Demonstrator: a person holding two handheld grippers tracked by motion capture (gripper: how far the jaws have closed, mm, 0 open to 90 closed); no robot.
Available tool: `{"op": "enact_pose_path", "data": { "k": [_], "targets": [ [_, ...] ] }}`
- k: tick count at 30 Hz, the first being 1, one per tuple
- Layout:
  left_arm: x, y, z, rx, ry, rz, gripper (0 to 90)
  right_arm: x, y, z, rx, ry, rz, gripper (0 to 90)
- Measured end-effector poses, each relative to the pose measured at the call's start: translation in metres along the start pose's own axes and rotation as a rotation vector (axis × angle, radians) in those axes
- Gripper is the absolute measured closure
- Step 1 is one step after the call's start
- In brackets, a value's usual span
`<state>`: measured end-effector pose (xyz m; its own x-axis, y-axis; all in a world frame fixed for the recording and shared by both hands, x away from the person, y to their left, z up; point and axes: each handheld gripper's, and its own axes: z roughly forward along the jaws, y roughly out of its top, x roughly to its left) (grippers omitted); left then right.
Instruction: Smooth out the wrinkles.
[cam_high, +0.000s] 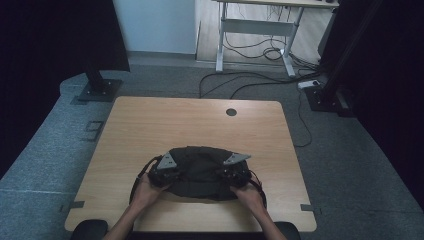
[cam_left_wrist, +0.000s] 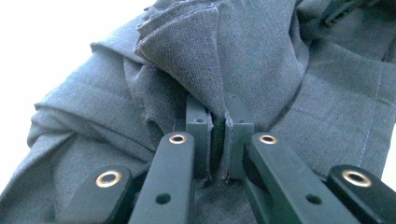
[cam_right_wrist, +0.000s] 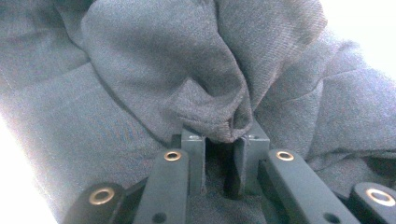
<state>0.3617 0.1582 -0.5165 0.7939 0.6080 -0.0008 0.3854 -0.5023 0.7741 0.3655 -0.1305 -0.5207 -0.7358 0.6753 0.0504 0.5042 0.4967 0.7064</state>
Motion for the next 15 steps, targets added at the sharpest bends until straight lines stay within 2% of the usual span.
{"op": "enact_pose_path", "data": {
  "k": [3,6,10,12,15],
  "targets": [
    [0.005,0.001,0.001,-0.001,-0.006,-0.019,80.2,-0.006,0.004,0.004,-0.008,0.005,0.013,75.7],
    [0.003,0.001,-0.004,0.0,-0.015,0.004,73.5,-0.008,0.005,0.003,-0.014,0.02,0.024,71.7],
    [0.001,0.003,-0.017,-0.01,-0.045,0.003,57.6,-0.007,0.004,-0.005,-0.023,0.033,0.035,57.6],
    [0.0,0.004,-0.027,-0.012,-0.051,0.014,49.1,-0.005,0.004,-0.012,-0.026,0.043,0.022,50.1],
    [0.001,0.004,-0.046,-0.021,-0.059,0.023,41.3,0.0,0.003,-0.027,-0.018,0.019,-0.022,43.4]
  ]
}}
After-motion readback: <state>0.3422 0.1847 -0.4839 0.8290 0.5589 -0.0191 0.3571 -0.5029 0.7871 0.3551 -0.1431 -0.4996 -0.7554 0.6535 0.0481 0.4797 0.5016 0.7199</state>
